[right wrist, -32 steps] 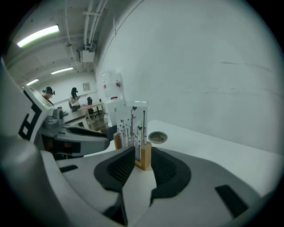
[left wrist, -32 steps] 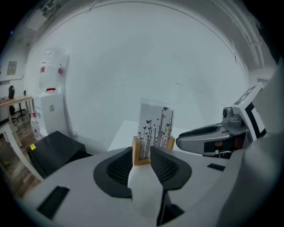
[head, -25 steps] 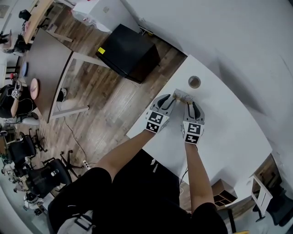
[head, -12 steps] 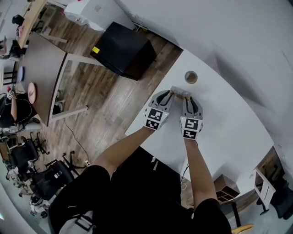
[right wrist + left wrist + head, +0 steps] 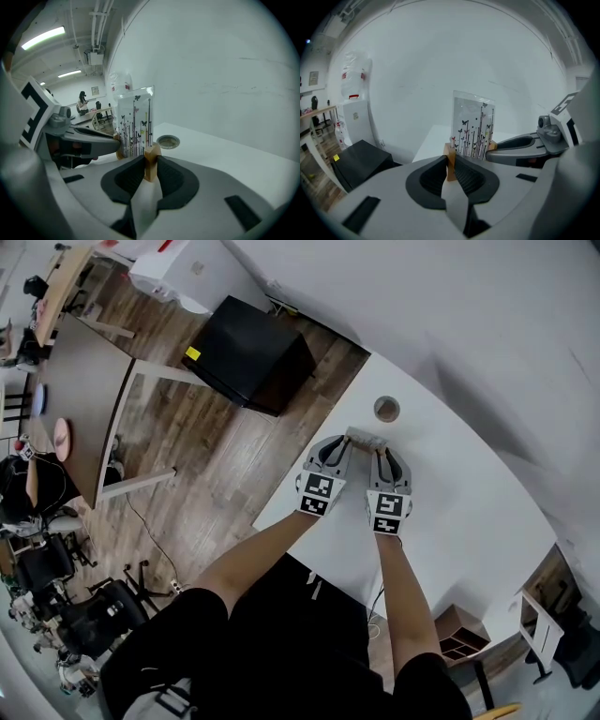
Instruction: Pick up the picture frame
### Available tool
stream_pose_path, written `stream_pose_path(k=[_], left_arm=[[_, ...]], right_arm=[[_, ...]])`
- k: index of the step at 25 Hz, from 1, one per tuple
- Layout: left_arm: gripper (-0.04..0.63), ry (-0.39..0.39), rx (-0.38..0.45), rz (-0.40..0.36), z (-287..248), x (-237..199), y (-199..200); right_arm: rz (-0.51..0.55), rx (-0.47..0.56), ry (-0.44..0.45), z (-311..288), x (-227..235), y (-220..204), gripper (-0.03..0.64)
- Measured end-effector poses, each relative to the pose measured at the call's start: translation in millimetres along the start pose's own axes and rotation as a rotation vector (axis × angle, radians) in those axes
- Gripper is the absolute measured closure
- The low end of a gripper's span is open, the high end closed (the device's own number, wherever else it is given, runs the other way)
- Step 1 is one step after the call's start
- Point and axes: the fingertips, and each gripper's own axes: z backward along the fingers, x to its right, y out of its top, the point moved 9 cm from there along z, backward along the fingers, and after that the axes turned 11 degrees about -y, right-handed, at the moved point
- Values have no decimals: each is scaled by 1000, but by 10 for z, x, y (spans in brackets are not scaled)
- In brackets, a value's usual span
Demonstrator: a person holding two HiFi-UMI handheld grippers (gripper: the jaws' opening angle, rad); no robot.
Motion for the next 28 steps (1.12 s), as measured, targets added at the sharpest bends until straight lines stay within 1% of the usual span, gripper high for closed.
stream_pose_path(k=[3, 7, 13, 16, 20, 25, 28], left_arm=[[535, -5, -4, 18, 33, 3, 8], [535, -2, 10, 16, 186, 75, 77], [537, -4, 44, 33, 577, 287, 251], [535, -28, 89, 44, 870, 451, 375], [535, -49, 135, 63, 1344, 635, 520], [535, -51, 174, 23, 1980, 820, 606], [535, -48, 204, 1, 2416, 908, 569]], right_arm=[[23, 1, 5, 3, -3, 42, 528], [14, 6, 12, 148, -31, 90, 532], [3, 32, -11, 613, -133, 299, 532], [-12, 67, -32, 939, -202, 454, 535], [20, 132, -56, 1428, -382, 696, 537], [-15, 168, -72, 2009, -713, 793, 538], [-15, 193, -92, 2391, -996, 815, 538]])
